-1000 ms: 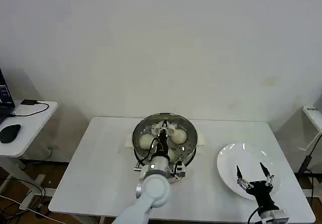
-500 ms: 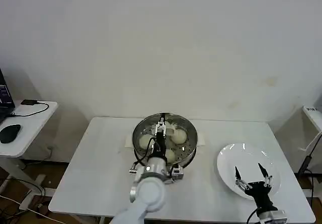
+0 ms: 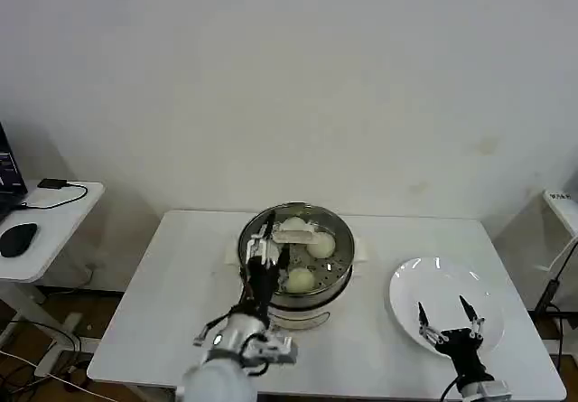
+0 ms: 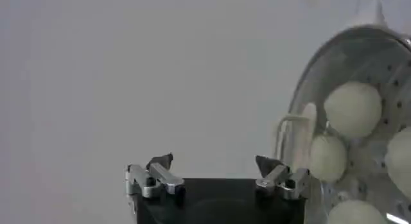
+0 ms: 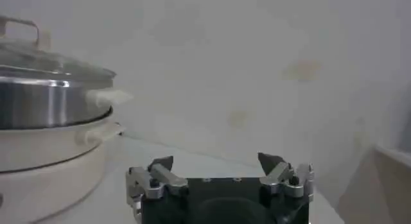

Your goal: Take steamed baozi put them in steamer then cover it.

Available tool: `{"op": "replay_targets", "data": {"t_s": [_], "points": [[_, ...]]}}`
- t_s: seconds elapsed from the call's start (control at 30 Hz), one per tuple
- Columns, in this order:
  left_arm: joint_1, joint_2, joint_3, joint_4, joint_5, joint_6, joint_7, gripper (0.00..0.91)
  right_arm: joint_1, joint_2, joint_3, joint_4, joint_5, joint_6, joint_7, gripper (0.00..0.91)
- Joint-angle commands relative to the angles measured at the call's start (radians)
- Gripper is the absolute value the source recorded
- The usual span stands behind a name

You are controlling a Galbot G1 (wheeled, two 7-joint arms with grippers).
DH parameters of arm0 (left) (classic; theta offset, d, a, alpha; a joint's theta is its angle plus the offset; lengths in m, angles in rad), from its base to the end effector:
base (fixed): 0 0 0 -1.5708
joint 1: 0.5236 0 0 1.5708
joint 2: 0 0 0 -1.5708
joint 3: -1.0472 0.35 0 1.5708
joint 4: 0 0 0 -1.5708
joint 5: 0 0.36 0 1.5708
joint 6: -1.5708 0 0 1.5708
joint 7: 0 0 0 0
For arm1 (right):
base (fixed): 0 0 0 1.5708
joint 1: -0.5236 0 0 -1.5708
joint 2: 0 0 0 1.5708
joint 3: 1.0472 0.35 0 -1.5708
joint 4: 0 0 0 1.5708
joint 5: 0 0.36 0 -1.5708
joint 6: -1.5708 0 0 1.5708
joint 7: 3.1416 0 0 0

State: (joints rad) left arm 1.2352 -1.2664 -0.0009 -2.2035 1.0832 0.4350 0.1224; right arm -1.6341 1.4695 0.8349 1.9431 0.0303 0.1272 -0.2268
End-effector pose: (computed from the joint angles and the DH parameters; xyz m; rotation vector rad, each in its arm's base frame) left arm 0.2145 -0.0972 -0.2182 0.2931 2.4707 1.6121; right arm 0.1509 -0.1243 -0.3496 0.0102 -3.0342 0.3164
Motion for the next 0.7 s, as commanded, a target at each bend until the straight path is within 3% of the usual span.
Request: {"op": "replay_targets", "data": {"t_s": [0.03, 0.23, 0.43, 0.7], "points": [[0.397, -0.003, -0.362, 0.007, -0.969, -0.452, -0.353, 0.907, -0.012, 0.000, -0.012, 0.014, -0.004, 0.004, 0.002, 0.907], [0.528, -0.051, -0.496, 0.024, -1.136, -0.504, -0.358, 0.907, -0.044, -0.011, -0.026, 0.038, 0.005, 0.005, 0.002, 0.907], [0.615, -0.050, -0.580, 0.125, -1.183, -0.593, -0.415, 0.907, -0.093, -0.019, -0.034, 0.050, 0.032, -0.009, 0.008, 0.907], [0.707, -0.035, -0.651, 0.162, -1.261, -0.634, -0.398, 0.907, -0.118, -0.015, -0.044, 0.055, 0.036, -0.015, 0.011, 0.907]]}}
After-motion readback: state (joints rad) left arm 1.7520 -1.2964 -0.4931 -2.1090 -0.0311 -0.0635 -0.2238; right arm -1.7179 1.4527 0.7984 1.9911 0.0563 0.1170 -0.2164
